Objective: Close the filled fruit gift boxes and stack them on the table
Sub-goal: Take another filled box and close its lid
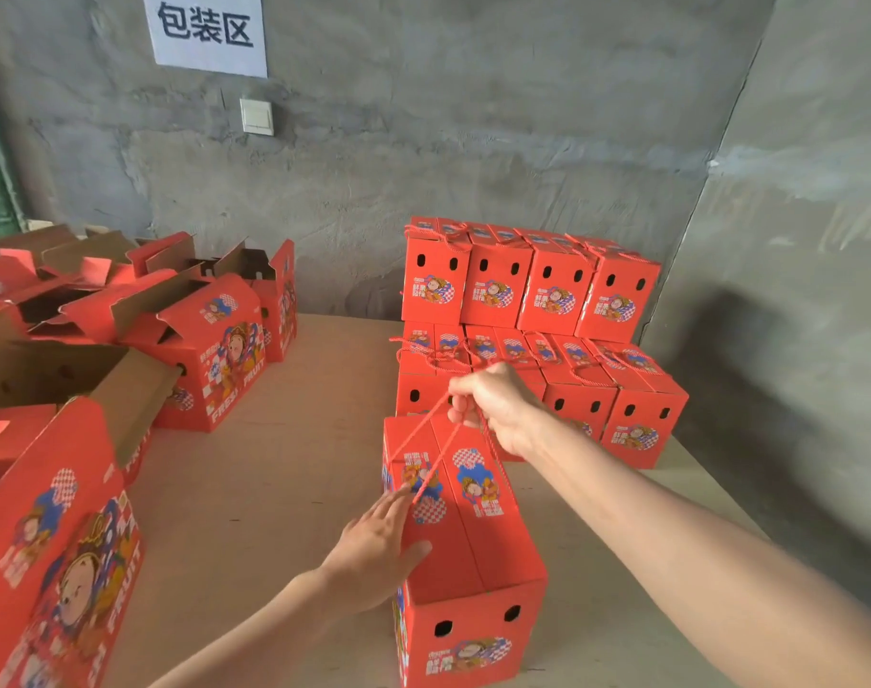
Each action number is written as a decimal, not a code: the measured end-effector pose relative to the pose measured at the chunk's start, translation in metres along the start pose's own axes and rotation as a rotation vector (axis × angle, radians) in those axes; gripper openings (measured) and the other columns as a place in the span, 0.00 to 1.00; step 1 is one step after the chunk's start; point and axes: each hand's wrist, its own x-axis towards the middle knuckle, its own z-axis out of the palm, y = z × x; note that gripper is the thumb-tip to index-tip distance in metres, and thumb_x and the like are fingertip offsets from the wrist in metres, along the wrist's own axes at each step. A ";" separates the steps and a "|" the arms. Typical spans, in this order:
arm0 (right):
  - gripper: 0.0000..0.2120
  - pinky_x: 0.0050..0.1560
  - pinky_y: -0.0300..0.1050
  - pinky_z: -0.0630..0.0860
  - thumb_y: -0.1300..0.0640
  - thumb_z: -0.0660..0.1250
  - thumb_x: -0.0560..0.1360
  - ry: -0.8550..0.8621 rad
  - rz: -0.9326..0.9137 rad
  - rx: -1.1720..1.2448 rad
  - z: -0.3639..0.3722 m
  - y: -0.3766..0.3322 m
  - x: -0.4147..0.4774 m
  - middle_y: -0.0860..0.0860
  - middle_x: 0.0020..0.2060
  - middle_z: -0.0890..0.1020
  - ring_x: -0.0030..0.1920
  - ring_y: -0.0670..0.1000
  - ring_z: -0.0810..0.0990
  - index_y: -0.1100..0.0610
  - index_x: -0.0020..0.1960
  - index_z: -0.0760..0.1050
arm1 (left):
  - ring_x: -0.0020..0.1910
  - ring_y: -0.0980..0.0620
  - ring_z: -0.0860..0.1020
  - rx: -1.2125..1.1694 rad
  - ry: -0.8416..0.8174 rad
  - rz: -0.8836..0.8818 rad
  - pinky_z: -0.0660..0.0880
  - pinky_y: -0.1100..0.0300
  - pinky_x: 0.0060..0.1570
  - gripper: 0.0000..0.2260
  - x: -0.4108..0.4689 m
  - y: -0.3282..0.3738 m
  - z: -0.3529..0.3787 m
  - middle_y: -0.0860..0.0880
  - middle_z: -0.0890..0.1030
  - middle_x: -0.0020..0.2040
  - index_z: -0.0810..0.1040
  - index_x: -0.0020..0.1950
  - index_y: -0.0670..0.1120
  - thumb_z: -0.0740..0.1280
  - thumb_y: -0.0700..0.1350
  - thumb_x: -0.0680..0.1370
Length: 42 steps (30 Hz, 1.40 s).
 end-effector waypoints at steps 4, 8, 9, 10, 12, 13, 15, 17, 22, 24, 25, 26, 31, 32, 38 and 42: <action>0.08 0.27 0.36 0.69 0.65 0.65 0.73 0.029 0.062 -0.003 -0.004 0.015 0.002 0.52 0.24 0.74 0.25 0.48 0.75 0.63 0.35 0.76 | 0.76 0.57 0.48 -0.111 0.026 0.016 0.51 0.58 0.73 0.35 -0.002 -0.001 0.017 0.55 0.48 0.78 0.41 0.77 0.49 0.59 0.56 0.79; 0.07 0.29 0.37 0.72 0.61 0.64 0.77 -0.297 0.287 -0.218 -0.005 0.020 -0.009 0.46 0.16 0.71 0.17 0.44 0.64 0.64 0.43 0.77 | 0.75 0.57 0.38 -0.138 0.009 0.038 0.48 0.56 0.74 0.38 -0.002 -0.003 0.023 0.54 0.40 0.77 0.33 0.75 0.49 0.59 0.56 0.79; 0.08 0.29 0.38 0.72 0.60 0.65 0.77 -0.335 0.303 -0.339 -0.007 0.017 -0.011 0.45 0.15 0.71 0.16 0.43 0.63 0.63 0.42 0.76 | 0.73 0.58 0.34 -0.146 -0.012 0.052 0.46 0.57 0.73 0.39 -0.003 -0.003 0.023 0.54 0.37 0.77 0.32 0.75 0.48 0.58 0.57 0.79; 0.09 0.28 0.38 0.71 0.60 0.66 0.77 -0.331 0.300 -0.468 -0.008 0.013 -0.013 0.46 0.15 0.70 0.16 0.44 0.64 0.62 0.39 0.74 | 0.71 0.58 0.31 -0.147 -0.033 0.071 0.45 0.58 0.73 0.39 -0.004 -0.004 0.022 0.54 0.35 0.76 0.32 0.75 0.48 0.58 0.58 0.79; 0.12 0.27 0.39 0.68 0.60 0.68 0.75 -0.302 0.280 -0.720 -0.008 0.002 -0.012 0.48 0.15 0.68 0.16 0.46 0.66 0.61 0.35 0.70 | 0.71 0.58 0.31 -0.131 -0.075 0.110 0.42 0.56 0.73 0.39 -0.004 -0.002 0.021 0.54 0.31 0.75 0.35 0.76 0.49 0.57 0.62 0.78; 0.13 0.27 0.39 0.67 0.61 0.68 0.75 -0.306 0.283 -0.811 -0.006 -0.004 -0.012 0.49 0.14 0.67 0.16 0.46 0.67 0.61 0.34 0.69 | 0.72 0.57 0.31 -0.123 -0.092 0.124 0.42 0.54 0.73 0.40 -0.004 0.000 0.020 0.54 0.30 0.74 0.36 0.76 0.50 0.58 0.63 0.77; 0.12 0.29 0.39 0.67 0.64 0.67 0.75 -0.272 0.308 -0.871 0.002 -0.015 -0.010 0.49 0.13 0.66 0.16 0.46 0.68 0.61 0.33 0.70 | 0.73 0.56 0.31 -0.145 -0.105 0.133 0.42 0.52 0.73 0.40 -0.002 0.002 0.019 0.54 0.30 0.73 0.39 0.77 0.52 0.60 0.64 0.75; 0.11 0.31 0.39 0.69 0.65 0.64 0.76 -0.161 0.338 -0.761 0.007 -0.025 -0.004 0.49 0.13 0.65 0.21 0.49 0.69 0.61 0.35 0.72 | 0.70 0.56 0.29 -0.208 -0.103 0.138 0.43 0.53 0.73 0.42 -0.002 0.003 0.020 0.53 0.29 0.73 0.40 0.77 0.51 0.63 0.62 0.75; 0.10 0.27 0.34 0.68 0.65 0.61 0.75 0.069 0.346 -0.511 -0.006 -0.050 0.002 0.49 0.13 0.65 0.18 0.48 0.68 0.60 0.36 0.72 | 0.69 0.57 0.29 -0.396 -0.028 0.199 0.44 0.55 0.74 0.41 0.001 0.022 0.015 0.53 0.31 0.74 0.40 0.76 0.50 0.65 0.58 0.75; 0.10 0.29 0.36 0.68 0.65 0.59 0.75 0.136 0.333 -0.419 -0.023 -0.062 0.004 0.48 0.13 0.65 0.18 0.48 0.67 0.59 0.35 0.71 | 0.71 0.58 0.29 -0.566 0.005 0.286 0.39 0.55 0.74 0.41 0.005 0.037 0.006 0.58 0.33 0.74 0.35 0.73 0.56 0.67 0.53 0.76; 0.10 0.30 0.37 0.68 0.65 0.59 0.75 0.175 0.318 -0.380 -0.033 -0.068 0.005 0.48 0.13 0.65 0.17 0.48 0.67 0.59 0.35 0.70 | 0.72 0.58 0.29 -0.644 0.028 0.333 0.39 0.55 0.74 0.41 0.009 0.044 0.000 0.62 0.34 0.74 0.34 0.72 0.60 0.66 0.50 0.77; 0.10 0.30 0.37 0.67 0.66 0.59 0.75 0.222 0.299 -0.347 -0.044 -0.076 0.007 0.48 0.13 0.65 0.17 0.47 0.66 0.59 0.35 0.70 | 0.72 0.59 0.30 -0.682 0.064 0.389 0.39 0.54 0.74 0.40 0.015 0.053 -0.007 0.65 0.35 0.73 0.35 0.72 0.63 0.66 0.47 0.78; 0.09 0.29 0.36 0.67 0.66 0.60 0.73 0.448 0.130 -0.235 -0.095 -0.118 0.018 0.49 0.12 0.64 0.14 0.48 0.64 0.60 0.34 0.70 | 0.71 0.54 0.28 -0.499 0.212 0.601 0.37 0.60 0.69 0.17 0.052 0.108 -0.044 0.60 0.35 0.74 0.68 0.60 0.70 0.60 0.46 0.81; 0.09 0.29 0.37 0.67 0.67 0.61 0.72 0.496 0.082 -0.211 -0.106 -0.126 0.022 0.50 0.12 0.65 0.14 0.48 0.64 0.60 0.34 0.70 | 0.71 0.53 0.28 -0.498 0.173 0.598 0.37 0.61 0.68 0.12 0.064 0.119 -0.051 0.60 0.34 0.73 0.71 0.60 0.69 0.61 0.52 0.80; 0.09 0.26 0.37 0.66 0.68 0.62 0.72 0.619 -0.092 -0.117 -0.184 -0.143 0.063 0.49 0.15 0.70 0.14 0.47 0.62 0.61 0.34 0.70 | 0.70 0.51 0.25 -0.266 -0.006 0.583 0.43 0.47 0.72 0.40 0.160 0.179 -0.067 0.63 0.27 0.71 0.59 0.74 0.62 0.69 0.69 0.65; 0.11 0.26 0.38 0.65 0.68 0.62 0.72 0.637 -0.146 -0.098 -0.240 -0.132 0.103 0.51 0.19 0.71 0.14 0.46 0.61 0.61 0.32 0.69 | 0.75 0.50 0.33 -0.223 0.037 0.598 0.47 0.50 0.73 0.37 0.234 0.209 -0.056 0.55 0.33 0.75 0.59 0.75 0.57 0.71 0.60 0.70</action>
